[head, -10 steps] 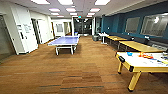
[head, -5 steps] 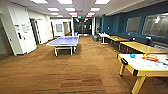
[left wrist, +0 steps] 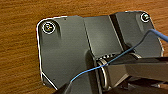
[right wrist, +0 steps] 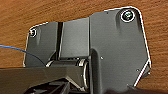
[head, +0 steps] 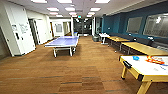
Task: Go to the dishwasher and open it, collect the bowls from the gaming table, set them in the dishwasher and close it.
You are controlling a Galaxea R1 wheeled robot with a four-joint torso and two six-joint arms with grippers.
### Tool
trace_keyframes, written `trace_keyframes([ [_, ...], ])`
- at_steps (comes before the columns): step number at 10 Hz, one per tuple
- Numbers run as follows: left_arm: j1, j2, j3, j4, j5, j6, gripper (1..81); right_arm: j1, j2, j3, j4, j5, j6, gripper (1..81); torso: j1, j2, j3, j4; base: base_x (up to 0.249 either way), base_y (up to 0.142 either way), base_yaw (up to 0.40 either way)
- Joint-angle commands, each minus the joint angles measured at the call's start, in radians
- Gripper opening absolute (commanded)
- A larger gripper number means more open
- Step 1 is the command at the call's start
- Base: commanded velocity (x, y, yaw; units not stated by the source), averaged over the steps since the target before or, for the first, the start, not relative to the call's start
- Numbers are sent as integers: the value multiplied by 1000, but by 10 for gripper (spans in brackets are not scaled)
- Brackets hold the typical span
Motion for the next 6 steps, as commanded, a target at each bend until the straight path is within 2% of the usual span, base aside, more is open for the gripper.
trace_keyframes([
  [1,-52,6,-3,-3,50,7,811,49,2,4,-1,-51,-2,811,0,0,0,0,254,0,0],
  [6,-53,3,-3,-3,50,10,811,47,3,4,-1,-51,-1,811,0,0,0,0,254,0,0],
])
